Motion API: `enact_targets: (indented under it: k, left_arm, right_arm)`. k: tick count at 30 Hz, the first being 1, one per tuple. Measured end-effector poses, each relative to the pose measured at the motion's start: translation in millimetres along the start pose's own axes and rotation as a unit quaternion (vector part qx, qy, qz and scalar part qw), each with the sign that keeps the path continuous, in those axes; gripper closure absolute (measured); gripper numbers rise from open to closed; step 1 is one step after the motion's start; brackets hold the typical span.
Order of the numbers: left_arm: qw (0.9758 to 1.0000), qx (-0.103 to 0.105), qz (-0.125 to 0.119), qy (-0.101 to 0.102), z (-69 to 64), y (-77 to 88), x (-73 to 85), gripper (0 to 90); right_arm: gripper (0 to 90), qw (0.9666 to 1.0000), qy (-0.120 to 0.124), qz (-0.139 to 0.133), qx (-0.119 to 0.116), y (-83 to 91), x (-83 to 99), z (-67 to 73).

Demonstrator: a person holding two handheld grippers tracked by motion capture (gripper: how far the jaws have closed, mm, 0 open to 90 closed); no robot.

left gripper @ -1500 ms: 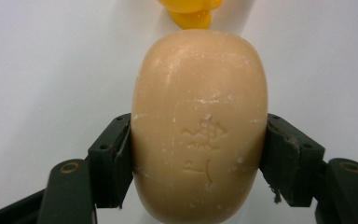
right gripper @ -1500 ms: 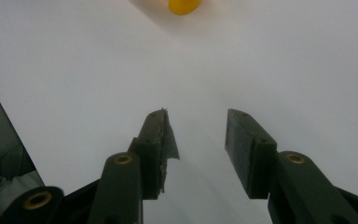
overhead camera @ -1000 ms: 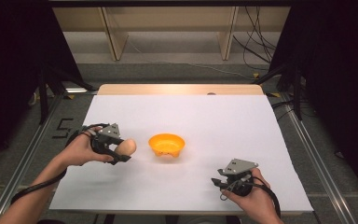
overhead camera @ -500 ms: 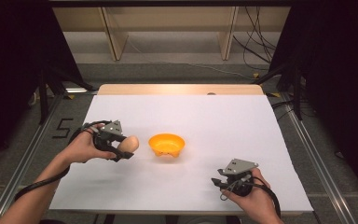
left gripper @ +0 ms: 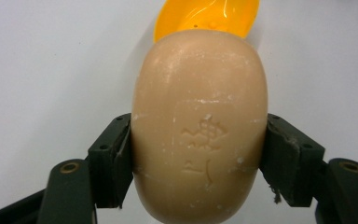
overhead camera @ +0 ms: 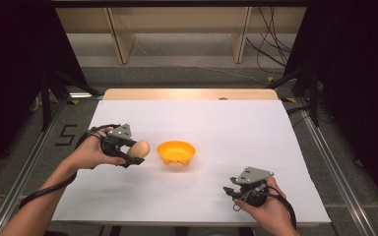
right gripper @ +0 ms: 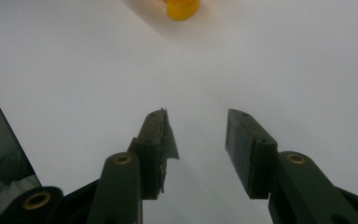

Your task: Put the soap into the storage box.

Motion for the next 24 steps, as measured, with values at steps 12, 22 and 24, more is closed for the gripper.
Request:
enact_targets:
  k: [12, 22, 24]
  left_arm:
    - [0.9999, 0.000, -0.010, 0.006, -1.7, -3.8, -12.3, 32.2]
    - [0.9998, 0.002, -0.018, 0.011, -0.4, -4.1, -16.6, 32.2]
    - [0.9997, 0.001, -0.018, 0.018, -0.1, -4.1, -17.4, 32.2]
  right_arm:
    - [59.1, 1.0000, 0.001, -0.001, -0.001, -0.3, 0.1, -0.1]
    - [59.1, 1.0000, 0.004, -0.001, 0.000, 0.0, -0.3, -1.1]
    - [59.0, 1.0000, 0.006, -0.001, 0.002, -0.1, -0.5, -2.0]
Point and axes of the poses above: each handheld gripper's, and its own axes: y roughly backward along the jaws, x roughly out of its underside, z roughly to its left, the point moved 10 cm from there along -y, roughly forward along the jaws, and after that the axes turned 12 degrees about -x, right-handed, at the moved point
